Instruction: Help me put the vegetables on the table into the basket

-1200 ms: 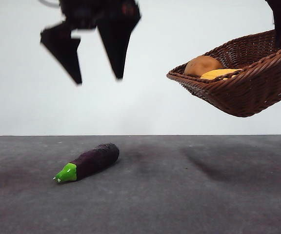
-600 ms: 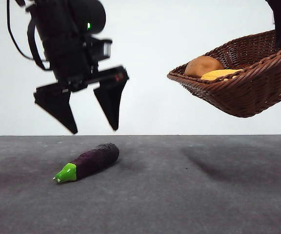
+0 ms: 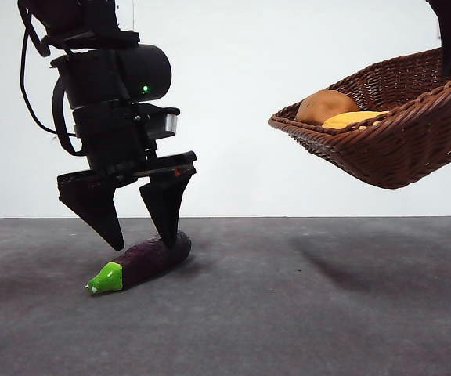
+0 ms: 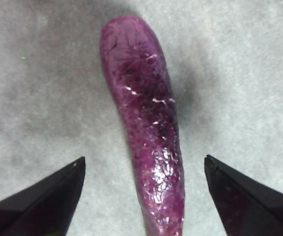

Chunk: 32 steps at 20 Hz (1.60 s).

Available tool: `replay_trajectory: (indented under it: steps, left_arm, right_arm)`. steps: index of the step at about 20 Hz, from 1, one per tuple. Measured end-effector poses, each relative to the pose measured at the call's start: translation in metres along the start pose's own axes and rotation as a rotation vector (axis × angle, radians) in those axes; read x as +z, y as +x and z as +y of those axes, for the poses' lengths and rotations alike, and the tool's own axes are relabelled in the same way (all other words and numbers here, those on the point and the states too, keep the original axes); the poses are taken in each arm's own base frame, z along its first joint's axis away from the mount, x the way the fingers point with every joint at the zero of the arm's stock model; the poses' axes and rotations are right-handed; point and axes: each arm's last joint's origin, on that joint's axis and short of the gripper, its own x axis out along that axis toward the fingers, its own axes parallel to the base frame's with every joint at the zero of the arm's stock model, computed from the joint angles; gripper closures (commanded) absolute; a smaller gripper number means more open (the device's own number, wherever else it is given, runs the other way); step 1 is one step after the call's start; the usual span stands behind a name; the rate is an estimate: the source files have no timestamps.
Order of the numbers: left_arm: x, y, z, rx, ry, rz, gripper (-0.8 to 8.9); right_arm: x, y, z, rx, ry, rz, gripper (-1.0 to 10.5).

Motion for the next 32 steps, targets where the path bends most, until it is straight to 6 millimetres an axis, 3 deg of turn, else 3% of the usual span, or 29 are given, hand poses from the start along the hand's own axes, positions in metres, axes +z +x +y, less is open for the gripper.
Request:
replay_trajectory:
  steps: [9,11,15,22,24,27,32]
  left_arm:
    - [0.000,0.013,0.001,0.001,-0.002,0.022,4.12]
    - [-0.001,0.018,0.001,0.002,-0.001,0.035,5.07]
    - [0.000,0.022,0.004,0.028,0.006,0.036,8.30]
    - [0.000,0.019,0.004,0.019,0.008,0.036,8.23]
    - [-0.002,0.004,0.003,0.010,0.016,0.031,8.23]
    - [-0.002,-0.038,-0.001,-0.015,0.026,-0.066,8.23]
    - [-0.007,-0.112,-0.022,-0.344,0.031,-0.292,8.23]
  right_arm:
    - [0.000,0.000,0.000,0.000,0.000,0.000,9.6]
    - [0.000,0.000,0.000,0.000,0.000,0.000,9.6]
    - [0.000,0.000,0.000,0.000,0.000,0.000,9.6]
    - [0.000,0.000,0.000,0.000,0.000,0.000,9.6]
    - [0.000,0.000,0.000,0.000,0.001,0.000,9.6]
    - [0.000,0.000,0.000,0.000,0.006,0.000,9.6]
    - [0.000,0.000,0.001,0.005,0.018,0.000,9.6]
